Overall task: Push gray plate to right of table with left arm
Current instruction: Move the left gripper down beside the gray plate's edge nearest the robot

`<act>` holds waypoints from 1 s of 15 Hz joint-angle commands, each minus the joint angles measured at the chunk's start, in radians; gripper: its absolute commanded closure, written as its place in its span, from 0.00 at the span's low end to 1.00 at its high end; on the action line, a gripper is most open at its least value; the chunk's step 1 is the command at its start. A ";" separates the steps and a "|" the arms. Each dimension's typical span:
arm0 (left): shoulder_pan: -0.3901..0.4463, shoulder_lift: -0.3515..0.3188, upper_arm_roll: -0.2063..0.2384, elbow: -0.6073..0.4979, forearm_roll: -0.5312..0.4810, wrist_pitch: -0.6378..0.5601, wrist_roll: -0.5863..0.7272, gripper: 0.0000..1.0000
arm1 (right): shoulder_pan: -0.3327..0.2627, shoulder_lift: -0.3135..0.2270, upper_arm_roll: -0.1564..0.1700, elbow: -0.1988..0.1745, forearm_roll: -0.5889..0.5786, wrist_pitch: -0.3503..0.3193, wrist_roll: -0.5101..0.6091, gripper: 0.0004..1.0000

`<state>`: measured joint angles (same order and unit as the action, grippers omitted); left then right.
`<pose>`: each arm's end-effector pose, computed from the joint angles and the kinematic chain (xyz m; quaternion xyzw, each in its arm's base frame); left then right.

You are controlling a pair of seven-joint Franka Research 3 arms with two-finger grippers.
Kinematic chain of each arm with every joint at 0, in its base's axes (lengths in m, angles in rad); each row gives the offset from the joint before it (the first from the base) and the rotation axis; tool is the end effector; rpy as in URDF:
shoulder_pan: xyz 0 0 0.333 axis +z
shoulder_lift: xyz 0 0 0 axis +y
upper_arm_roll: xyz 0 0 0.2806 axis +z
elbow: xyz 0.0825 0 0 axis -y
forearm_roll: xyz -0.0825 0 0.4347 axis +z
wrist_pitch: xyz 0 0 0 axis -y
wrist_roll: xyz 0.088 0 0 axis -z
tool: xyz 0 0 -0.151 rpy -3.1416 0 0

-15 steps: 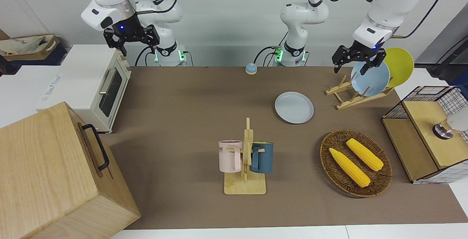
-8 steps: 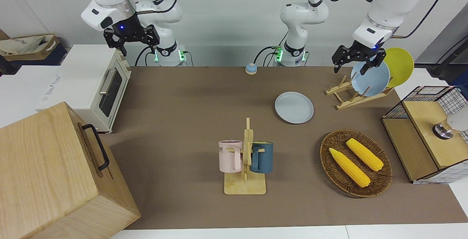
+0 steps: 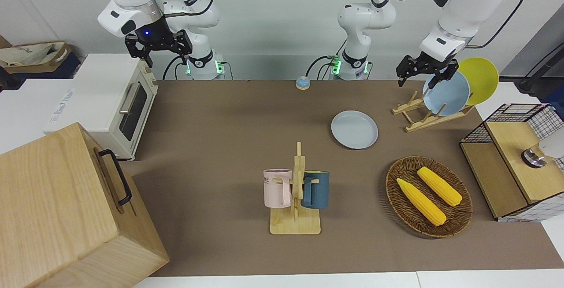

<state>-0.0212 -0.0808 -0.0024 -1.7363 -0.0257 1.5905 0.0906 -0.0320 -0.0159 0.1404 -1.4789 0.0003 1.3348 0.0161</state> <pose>0.5775 -0.0175 0.5084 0.9978 -0.0564 -0.0320 0.0138 0.5659 0.0622 0.5826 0.9969 0.0460 -0.0639 0.0050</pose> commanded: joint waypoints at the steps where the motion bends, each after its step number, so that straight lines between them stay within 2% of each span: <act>1: -0.003 -0.074 0.010 -0.135 -0.022 0.094 -0.009 0.01 | -0.020 -0.002 0.016 0.009 0.004 -0.016 0.012 0.02; 4: -0.003 -0.106 0.013 -0.236 -0.025 0.178 -0.009 0.01 | -0.019 -0.002 0.016 0.009 0.004 -0.016 0.013 0.02; 12: -0.005 -0.123 0.013 -0.365 -0.025 0.287 -0.009 0.01 | -0.019 -0.002 0.016 0.009 0.004 -0.016 0.012 0.02; 15: -0.005 -0.146 0.013 -0.443 -0.025 0.367 -0.012 0.01 | -0.019 -0.002 0.016 0.009 0.004 -0.016 0.012 0.02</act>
<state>-0.0207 -0.1647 0.0039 -2.0677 -0.0392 1.8678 0.0875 -0.0320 -0.0159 0.1404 -1.4789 0.0003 1.3348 0.0161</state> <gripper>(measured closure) 0.004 0.013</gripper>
